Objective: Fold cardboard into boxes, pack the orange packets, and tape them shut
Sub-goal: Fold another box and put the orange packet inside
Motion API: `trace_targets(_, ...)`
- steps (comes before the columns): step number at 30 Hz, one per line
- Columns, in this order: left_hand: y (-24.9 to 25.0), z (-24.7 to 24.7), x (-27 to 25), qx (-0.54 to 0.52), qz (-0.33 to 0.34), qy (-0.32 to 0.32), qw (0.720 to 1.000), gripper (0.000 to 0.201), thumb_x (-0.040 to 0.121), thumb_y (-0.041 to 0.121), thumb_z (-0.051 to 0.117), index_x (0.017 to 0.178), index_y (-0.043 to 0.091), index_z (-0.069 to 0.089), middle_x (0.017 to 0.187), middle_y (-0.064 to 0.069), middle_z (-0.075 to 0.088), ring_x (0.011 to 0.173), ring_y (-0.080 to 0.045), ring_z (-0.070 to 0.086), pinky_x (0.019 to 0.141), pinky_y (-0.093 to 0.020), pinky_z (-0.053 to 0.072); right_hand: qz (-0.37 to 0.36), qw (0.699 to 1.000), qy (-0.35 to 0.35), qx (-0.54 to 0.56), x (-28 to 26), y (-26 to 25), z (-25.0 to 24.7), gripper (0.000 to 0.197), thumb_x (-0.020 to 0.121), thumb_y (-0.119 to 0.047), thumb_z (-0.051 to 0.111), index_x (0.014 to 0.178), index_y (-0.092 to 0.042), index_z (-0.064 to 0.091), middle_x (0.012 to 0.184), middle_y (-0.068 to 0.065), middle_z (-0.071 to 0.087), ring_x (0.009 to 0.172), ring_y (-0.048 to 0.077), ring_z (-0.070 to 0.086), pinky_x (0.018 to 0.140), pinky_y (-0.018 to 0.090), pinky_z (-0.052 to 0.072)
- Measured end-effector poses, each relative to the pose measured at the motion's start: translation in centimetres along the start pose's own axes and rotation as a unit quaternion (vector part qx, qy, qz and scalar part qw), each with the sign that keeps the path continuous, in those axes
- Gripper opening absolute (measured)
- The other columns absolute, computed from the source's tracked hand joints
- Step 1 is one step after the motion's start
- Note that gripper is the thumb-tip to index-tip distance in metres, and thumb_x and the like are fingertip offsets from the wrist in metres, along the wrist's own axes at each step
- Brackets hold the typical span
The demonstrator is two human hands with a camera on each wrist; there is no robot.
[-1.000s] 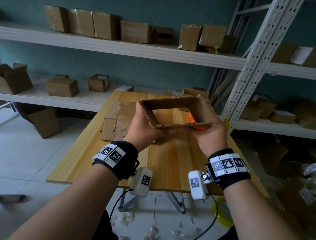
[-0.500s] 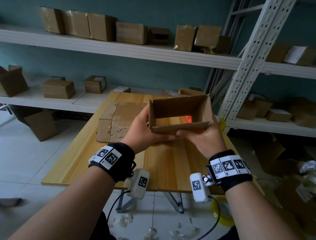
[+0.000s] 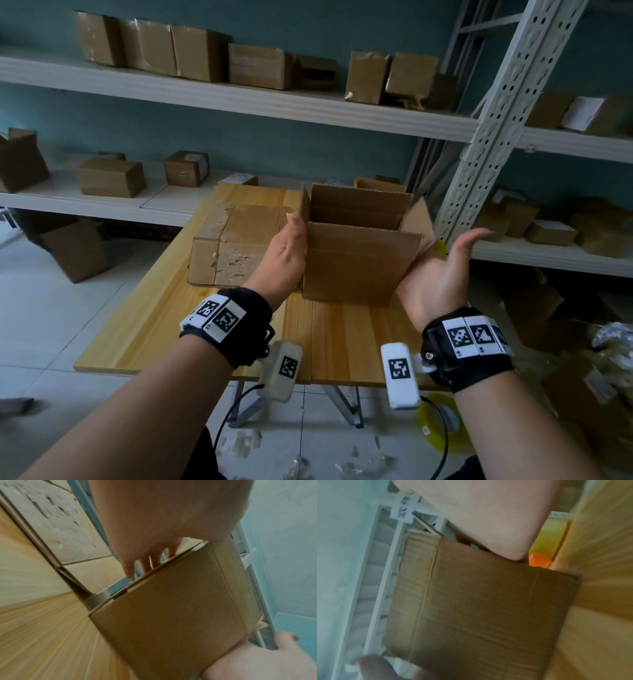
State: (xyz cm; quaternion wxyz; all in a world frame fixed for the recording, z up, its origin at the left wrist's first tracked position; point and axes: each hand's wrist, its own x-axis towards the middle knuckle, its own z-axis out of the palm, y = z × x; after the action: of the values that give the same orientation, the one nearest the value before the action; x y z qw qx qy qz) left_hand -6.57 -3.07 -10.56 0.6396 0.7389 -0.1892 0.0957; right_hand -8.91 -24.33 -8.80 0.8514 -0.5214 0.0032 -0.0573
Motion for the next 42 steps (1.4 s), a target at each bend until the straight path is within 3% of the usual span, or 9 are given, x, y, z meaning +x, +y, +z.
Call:
trace_targets(3, 0.6, 0.5, -0.3, -0.065, -0.043, -0.008, 0.997, 0.08, 0.093, 0.066, -0.008, 0.132, 0.038, 0.056, 0.115, 0.017, 0.071, 0.108, 0.016, 0.065, 0.088, -0.009, 0.051, 0.015, 1.0, 0.003, 0.024, 0.1, -0.3, -0.2, 0.109, 0.084, -0.095, 0.012, 0.144, -0.017, 0.059, 0.133, 0.014, 0.072, 0.125, 0.027, 0.069, 0.114, 0.048, 0.042)
trace_targets(5, 0.6, 0.8, -0.1, -0.122, -0.081, -0.001, 0.989, 0.091, 0.09, 0.076, -0.003, 0.143, 0.033, 0.058, 0.123, 0.007, 0.076, 0.119, 0.0, 0.068, 0.092, -0.018, 0.057, 0.017, 1.0, 0.013, 0.019, 0.3, -0.1, -0.1, 0.099, 0.091, -0.088, 0.019, 0.145, -0.016, 0.059, 0.131, 0.013, 0.073, 0.123, 0.024, 0.07, 0.114, 0.048, 0.043)
trace_targets(8, 0.7, 0.8, 0.1, -0.152, -0.125, 0.032, 0.98, 0.06, 0.109, 0.068, 0.015, 0.127, 0.042, 0.065, 0.127, 0.001, 0.076, 0.127, -0.018, 0.067, 0.103, -0.038, 0.056, 0.001, 0.998, 0.055, 0.002, 0.5, 0.5, 0.7, 0.071, 0.103, -0.07, 0.032, 0.145, -0.019, 0.059, 0.137, 0.012, 0.07, 0.129, 0.024, 0.065, 0.12, 0.05, 0.04)
trace_targets(12, 0.4, 0.7, 0.4, -0.157, -0.124, 0.027, 0.979, 0.054, 0.109, 0.062, 0.03, 0.142, 0.032, 0.059, 0.131, -0.005, 0.073, 0.125, -0.027, 0.068, 0.098, -0.048, 0.059, -0.015, 0.998, 0.062, -0.018, 0.5, 0.8, 1.4, 0.039, 0.112, -0.042, 0.037, 0.125, -0.023, 0.068, 0.125, 0.006, 0.075, 0.113, 0.017, 0.073, 0.106, 0.038, 0.051)
trace_targets(20, 0.7, 0.9, 0.5, -0.184, -0.158, 0.011, 0.97, 0.065, 0.106, 0.072, 0.025, 0.148, 0.033, 0.055, 0.129, 0.001, 0.076, 0.117, -0.016, 0.073, 0.083, -0.033, 0.063, -0.009, 0.999, 0.028, -0.035, 0.3, 0.7, 1.6, 0.039, 0.112, -0.046, 0.034, 0.116, -0.029, 0.069, 0.108, -0.004, 0.081, 0.098, 0.008, 0.075, 0.093, 0.032, 0.054)
trace_targets(23, 0.9, 0.8, 0.6, -0.179, -0.166, 0.014, 0.969, 0.066, 0.104, 0.074, 0.026, 0.148, 0.034, 0.054, 0.129, 0.001, 0.075, 0.116, -0.017, 0.074, 0.087, -0.037, 0.063, -0.007, 0.998, 0.028, -0.046, 0.4, 0.5, 1.7, 0.04, 0.112, -0.047, 0.034, 0.113, -0.029, 0.07, 0.099, -0.007, 0.082, 0.092, 0.006, 0.077, 0.088, 0.032, 0.054)
trace_targets(29, 1.0, 0.9, 0.7, -0.193, -0.173, 0.038, 0.965, 0.05, 0.111, 0.052, 0.04, 0.156, 0.036, 0.029, 0.121, 0.008, 0.057, 0.111, -0.018, 0.064, 0.088, -0.039, 0.059, 0.009, 0.997, 0.043, -0.059, 0.3, 0.7, 2.0, 0.047, 0.108, -0.055, 0.04, 0.136, -0.027, 0.065, 0.124, 0.002, 0.077, 0.116, 0.018, 0.071, 0.111, 0.044, 0.05)
trace_targets(35, 0.6, 1.0, 0.8, -0.188, -0.185, 0.038, 0.964, 0.033, 0.11, 0.054, 0.038, 0.142, 0.045, 0.031, 0.128, 0.003, 0.056, 0.116, -0.023, 0.063, 0.09, -0.041, 0.058, 0.009, 0.998, 0.039, -0.053, 0.4, 0.6, 1.9, 0.044, 0.109, -0.053, 0.04, 0.127, -0.027, 0.07, 0.116, 0.001, 0.08, 0.111, 0.017, 0.074, 0.102, 0.04, 0.055)
trace_targets(42, 0.5, 1.1, 0.6, -0.195, -0.181, 0.028, 0.964, 0.054, 0.101, 0.062, 0.052, 0.148, 0.043, 0.032, 0.14, -0.008, 0.055, 0.122, -0.029, 0.063, 0.095, -0.045, 0.058, -0.007, 0.999, 0.031, -0.043, 0.4, 0.6, 1.8, 0.047, 0.11, -0.05, 0.041, 0.132, -0.02, 0.068, 0.118, 0.004, 0.079, 0.11, 0.017, 0.075, 0.106, 0.042, 0.054)
